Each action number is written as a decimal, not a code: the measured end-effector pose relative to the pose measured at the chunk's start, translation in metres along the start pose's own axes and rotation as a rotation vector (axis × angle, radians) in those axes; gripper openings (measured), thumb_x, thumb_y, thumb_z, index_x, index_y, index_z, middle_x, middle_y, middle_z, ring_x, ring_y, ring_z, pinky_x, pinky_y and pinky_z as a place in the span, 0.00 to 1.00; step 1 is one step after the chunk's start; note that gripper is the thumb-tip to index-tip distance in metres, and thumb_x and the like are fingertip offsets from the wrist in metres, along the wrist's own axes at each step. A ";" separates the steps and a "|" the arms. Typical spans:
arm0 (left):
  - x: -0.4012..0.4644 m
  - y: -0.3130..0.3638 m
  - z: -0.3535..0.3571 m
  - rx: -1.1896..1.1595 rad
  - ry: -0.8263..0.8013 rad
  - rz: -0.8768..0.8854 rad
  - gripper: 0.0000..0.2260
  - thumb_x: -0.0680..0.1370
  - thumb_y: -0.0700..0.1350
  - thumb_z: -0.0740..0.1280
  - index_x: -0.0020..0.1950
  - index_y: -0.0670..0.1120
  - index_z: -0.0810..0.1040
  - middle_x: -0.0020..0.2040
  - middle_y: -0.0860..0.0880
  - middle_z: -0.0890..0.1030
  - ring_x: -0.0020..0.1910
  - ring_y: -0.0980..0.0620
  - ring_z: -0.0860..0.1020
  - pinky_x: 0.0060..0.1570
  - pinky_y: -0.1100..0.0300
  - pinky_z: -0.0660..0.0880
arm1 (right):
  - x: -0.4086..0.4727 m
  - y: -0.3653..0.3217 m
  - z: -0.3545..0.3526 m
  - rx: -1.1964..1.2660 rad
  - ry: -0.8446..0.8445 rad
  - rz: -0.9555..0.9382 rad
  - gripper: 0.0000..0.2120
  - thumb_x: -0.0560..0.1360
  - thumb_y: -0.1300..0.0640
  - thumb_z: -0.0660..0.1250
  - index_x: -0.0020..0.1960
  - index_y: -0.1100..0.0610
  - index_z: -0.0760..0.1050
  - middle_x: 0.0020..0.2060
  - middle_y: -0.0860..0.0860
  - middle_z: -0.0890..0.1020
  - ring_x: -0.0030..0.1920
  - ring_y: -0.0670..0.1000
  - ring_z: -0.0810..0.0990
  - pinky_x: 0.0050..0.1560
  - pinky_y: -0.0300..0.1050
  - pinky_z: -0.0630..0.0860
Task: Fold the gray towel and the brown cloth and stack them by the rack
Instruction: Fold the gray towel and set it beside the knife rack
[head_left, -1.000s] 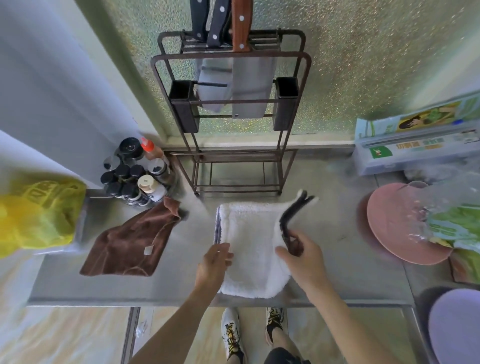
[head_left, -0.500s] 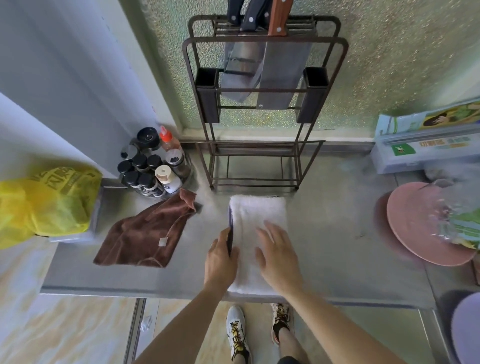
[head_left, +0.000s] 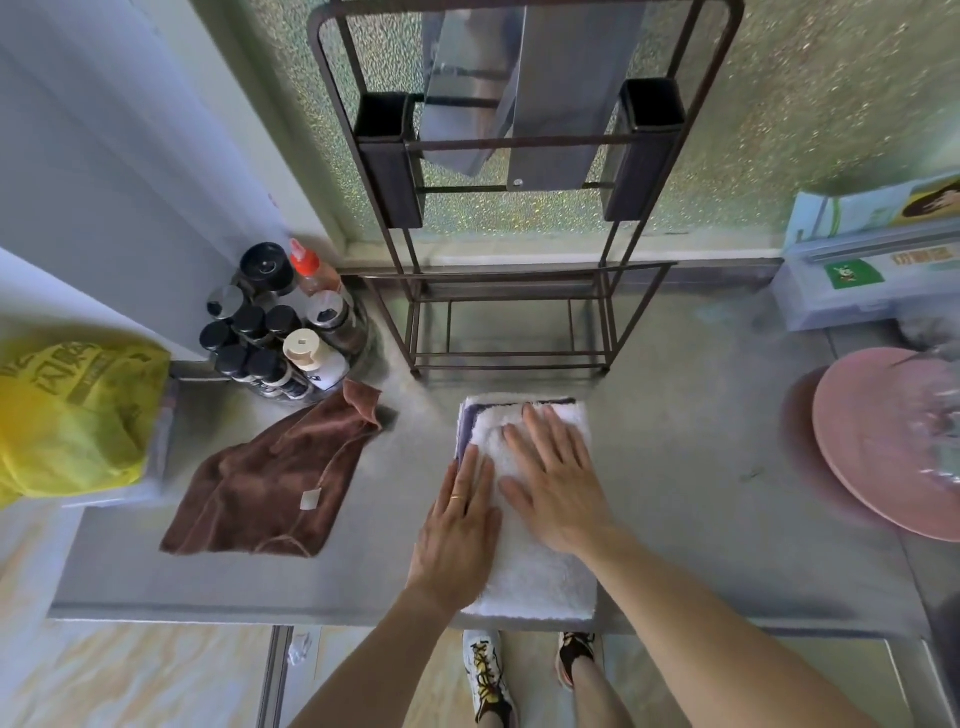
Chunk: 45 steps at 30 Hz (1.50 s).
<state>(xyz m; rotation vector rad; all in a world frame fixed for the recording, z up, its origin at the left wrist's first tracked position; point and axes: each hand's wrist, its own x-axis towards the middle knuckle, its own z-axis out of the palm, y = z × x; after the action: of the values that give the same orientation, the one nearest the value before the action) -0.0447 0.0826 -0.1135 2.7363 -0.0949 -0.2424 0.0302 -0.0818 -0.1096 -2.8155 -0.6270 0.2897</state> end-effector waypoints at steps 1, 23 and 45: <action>0.001 0.002 -0.008 -0.017 0.032 -0.019 0.25 0.85 0.51 0.52 0.80 0.45 0.58 0.83 0.45 0.52 0.81 0.45 0.53 0.76 0.49 0.64 | 0.003 0.001 -0.009 0.054 0.037 0.037 0.30 0.81 0.40 0.52 0.79 0.51 0.58 0.81 0.57 0.53 0.81 0.58 0.49 0.78 0.59 0.55; 0.049 -0.007 -0.074 -0.544 0.046 -0.117 0.56 0.68 0.43 0.80 0.81 0.45 0.42 0.79 0.44 0.61 0.77 0.46 0.60 0.73 0.49 0.62 | 0.012 0.035 -0.099 1.084 -0.129 0.242 0.19 0.66 0.70 0.74 0.52 0.53 0.82 0.46 0.49 0.85 0.49 0.48 0.82 0.51 0.39 0.76; 0.043 -0.019 -0.076 -0.808 -0.316 -0.473 0.26 0.63 0.39 0.83 0.57 0.44 0.78 0.49 0.53 0.83 0.48 0.54 0.81 0.53 0.63 0.78 | -0.025 0.033 -0.059 1.220 -0.356 0.484 0.25 0.71 0.58 0.77 0.66 0.52 0.74 0.60 0.46 0.82 0.61 0.48 0.81 0.61 0.47 0.78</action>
<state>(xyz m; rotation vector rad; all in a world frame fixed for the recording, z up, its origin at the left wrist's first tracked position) 0.0116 0.1242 -0.0583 1.8613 0.4681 -0.6738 0.0356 -0.1333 -0.0591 -1.6671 0.1985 0.8976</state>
